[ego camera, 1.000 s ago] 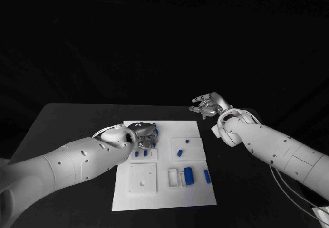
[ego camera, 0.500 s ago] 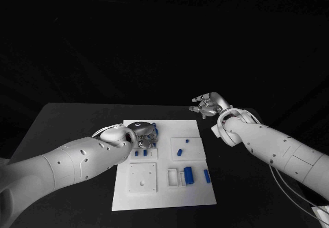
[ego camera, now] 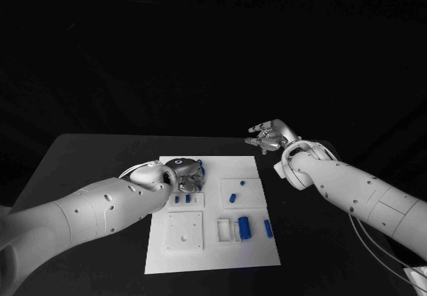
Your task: Assemble the parts on the task board
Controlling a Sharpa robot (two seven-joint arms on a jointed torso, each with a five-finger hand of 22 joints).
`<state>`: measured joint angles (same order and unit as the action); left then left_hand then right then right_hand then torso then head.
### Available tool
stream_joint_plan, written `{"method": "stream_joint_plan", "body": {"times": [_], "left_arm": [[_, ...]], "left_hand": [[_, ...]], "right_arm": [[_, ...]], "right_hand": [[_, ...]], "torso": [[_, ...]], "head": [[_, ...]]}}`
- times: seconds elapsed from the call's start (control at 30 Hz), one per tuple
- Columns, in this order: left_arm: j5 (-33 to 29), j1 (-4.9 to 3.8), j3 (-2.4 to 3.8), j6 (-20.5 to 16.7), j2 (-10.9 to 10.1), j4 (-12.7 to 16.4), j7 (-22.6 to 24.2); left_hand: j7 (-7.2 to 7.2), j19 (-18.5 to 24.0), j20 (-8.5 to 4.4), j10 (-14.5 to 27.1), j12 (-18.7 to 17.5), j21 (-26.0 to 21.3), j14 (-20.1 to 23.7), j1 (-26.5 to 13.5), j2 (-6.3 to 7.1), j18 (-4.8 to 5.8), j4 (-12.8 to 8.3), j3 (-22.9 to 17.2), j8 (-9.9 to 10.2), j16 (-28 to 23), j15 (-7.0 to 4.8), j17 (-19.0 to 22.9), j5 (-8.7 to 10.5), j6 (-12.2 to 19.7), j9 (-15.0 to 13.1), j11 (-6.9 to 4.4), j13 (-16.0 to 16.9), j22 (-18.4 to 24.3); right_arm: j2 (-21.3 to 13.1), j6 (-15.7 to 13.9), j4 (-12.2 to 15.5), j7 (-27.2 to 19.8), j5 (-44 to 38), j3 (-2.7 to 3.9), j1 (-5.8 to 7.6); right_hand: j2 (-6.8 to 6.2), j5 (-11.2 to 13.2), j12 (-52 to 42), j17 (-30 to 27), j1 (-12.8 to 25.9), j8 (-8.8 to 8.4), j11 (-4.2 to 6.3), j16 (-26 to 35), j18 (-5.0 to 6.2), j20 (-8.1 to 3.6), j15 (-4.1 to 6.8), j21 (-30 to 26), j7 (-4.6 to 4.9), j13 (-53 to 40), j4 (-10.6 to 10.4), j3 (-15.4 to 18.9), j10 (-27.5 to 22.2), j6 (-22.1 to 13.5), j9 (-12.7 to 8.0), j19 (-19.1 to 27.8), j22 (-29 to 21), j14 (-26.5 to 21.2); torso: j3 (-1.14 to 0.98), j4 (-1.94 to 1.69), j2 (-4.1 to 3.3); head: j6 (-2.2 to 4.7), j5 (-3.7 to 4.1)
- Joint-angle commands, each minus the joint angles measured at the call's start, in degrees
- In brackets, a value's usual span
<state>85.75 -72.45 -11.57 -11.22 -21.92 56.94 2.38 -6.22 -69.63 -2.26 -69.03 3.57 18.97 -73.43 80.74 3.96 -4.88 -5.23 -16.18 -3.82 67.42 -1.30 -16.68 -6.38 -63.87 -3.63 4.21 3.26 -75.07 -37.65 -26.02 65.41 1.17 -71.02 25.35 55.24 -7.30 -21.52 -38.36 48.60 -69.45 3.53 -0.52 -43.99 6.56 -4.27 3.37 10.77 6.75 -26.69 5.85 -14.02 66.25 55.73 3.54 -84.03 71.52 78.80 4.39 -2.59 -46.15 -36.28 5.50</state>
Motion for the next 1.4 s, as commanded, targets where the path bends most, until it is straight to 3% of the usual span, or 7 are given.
{"method": "stream_joint_plan", "body": {"times": [0.03,0.2,0.57,0.97,1.2,1.4], "left_arm": [[0.18,0.88,-0.53,4.45,0.15,-0.04,-0.28],[0.27,0.9,-0.54,3.96,0.36,-0.2,-0.03],[0.23,0.91,-0.55,3.01,0.51,-0.22,0.64],[-0.27,0.92,-0.48,0.56,-0.24,0.37,1.01],[-1.3,0.92,0.1,-1.25,-1.23,1.41,1.39],[-2.74,0.91,1.34,-2.69,-1.98,2.25,1.69]], "left_hand": [[-0.08,0.35,-0.06,-0.18,-0.13,0.53,0.04,0.37,-0.48,-0.75,-0.2,-0.33,0.28,0.33,0.07,-0.09,-0.22,-0.43,0.06,-0.27,0.06,-1.15],[0.05,0.4,-0.09,-1.45,-0.23,1.56,-0.48,0.38,-1.11,-0.94,-0.69,-0.6,0.27,0.47,-0.06,-0.14,-0.43,-0.89,0.05,-0.63,0.09,-1.14],[0.08,0.43,-0.08,-1.41,-0.21,1.91,-0.69,-0.05,-1.18,-0.94,-0.7,-0.49,0.26,0.5,-0.05,-0.18,-0.36,-0.86,0.05,-0.63,0.1,-1.05],[0.47,-0.1,-0.47,-3.02,-0.21,2.83,-2.0,-0.06,-2.17,-0.96,-1.42,-0.16,0.26,0.54,-0.47,-0.34,-1.15,-2.92,0.03,-1.16,0.11,-1.0],[0.52,-0.33,-0.61,-3.11,-0.22,3.05,-2.35,-0.12,-2.33,-0.96,-1.7,-0.12,0.25,0.44,-0.6,-0.41,-1.3,-3.1,0.02,-1.21,0.1,-1.0],[0.53,-0.59,-0.75,-3.12,-0.22,3.3,-2.83,-0.31,-2.4,-0.93,-1.95,-0.16,0.25,0.37,-0.71,-0.56,-1.49,-3.1,0.03,-1.24,0.1,-0.99]], "right_arm": [[0.05,0.55,0.06,-0.41,0.06,0.02,-0.02],[0.1,0.57,0.06,-0.42,0.06,0.02,-0.02],[0.11,0.57,0.07,-0.42,0.06,0.02,-0.02],[0.16,0.59,0.02,-0.46,0.06,0.02,-0.02],[0.2,0.62,-0.05,-0.49,0.06,0.02,-0.02],[0.21,0.65,-0.06,-0.48,0.06,0.02,-0.02]], "right_hand": [[0.01,-0.14,-0.25,-0.07,0.34,-0.01,0.18,-0.36,0.17,-0.33,0.12,-0.09,0.02,0.05,0.15,-0.26,-0.34,0.43,0.03,-1.9,-0.07,-0.43],[0.01,-0.14,-0.25,-0.07,0.34,-0.01,0.18,-0.36,0.17,-0.33,0.12,-0.09,0.02,0.05,0.15,-0.26,-0.34,0.43,0.03,-1.9,-0.07,-0.43],[0.05,-0.13,-0.31,-0.08,0.48,0.01,0.2,-0.37,0.17,-0.34,0.13,-0.07,0.0,0.06,0.24,-0.36,-0.31,0.66,0.04,-1.9,-0.09,-0.43],[0.05,-0.13,-0.31,-0.08,0.48,0.01,0.2,-0.37,0.17,-0.34,0.13,-0.07,0.0,0.06,0.24,-0.36,-0.31,0.66,0.04,-1.9,-0.09,-0.43],[0.05,-0.13,-0.31,-0.08,0.48,0.01,0.2,-0.37,0.17,-0.34,0.13,-0.07,0.0,0.06,0.24,-0.36,-0.31,0.66,0.04,-1.9,-0.09,-0.43],[0.05,-0.13,-0.31,-0.08,0.48,0.01,0.2,-0.37,0.17,-0.34,0.13,-0.07,0.0,0.06,0.24,-0.36,-0.31,0.66,0.04,-1.9,-0.09,-0.43]], "torso": [[0.01,-0.01,-0.02],[0.02,0.06,-0.03],[-0.02,0.01,-0.01],[0.02,-0.01,0.02],[0.06,-0.08,0.05],[0.04,-0.09,0.05]], "head": [[-0.03,0.03],[-0.03,0.01],[-0.09,0.06],[0.04,0.09],[0.15,-0.06],[0.42,-0.29]]}}
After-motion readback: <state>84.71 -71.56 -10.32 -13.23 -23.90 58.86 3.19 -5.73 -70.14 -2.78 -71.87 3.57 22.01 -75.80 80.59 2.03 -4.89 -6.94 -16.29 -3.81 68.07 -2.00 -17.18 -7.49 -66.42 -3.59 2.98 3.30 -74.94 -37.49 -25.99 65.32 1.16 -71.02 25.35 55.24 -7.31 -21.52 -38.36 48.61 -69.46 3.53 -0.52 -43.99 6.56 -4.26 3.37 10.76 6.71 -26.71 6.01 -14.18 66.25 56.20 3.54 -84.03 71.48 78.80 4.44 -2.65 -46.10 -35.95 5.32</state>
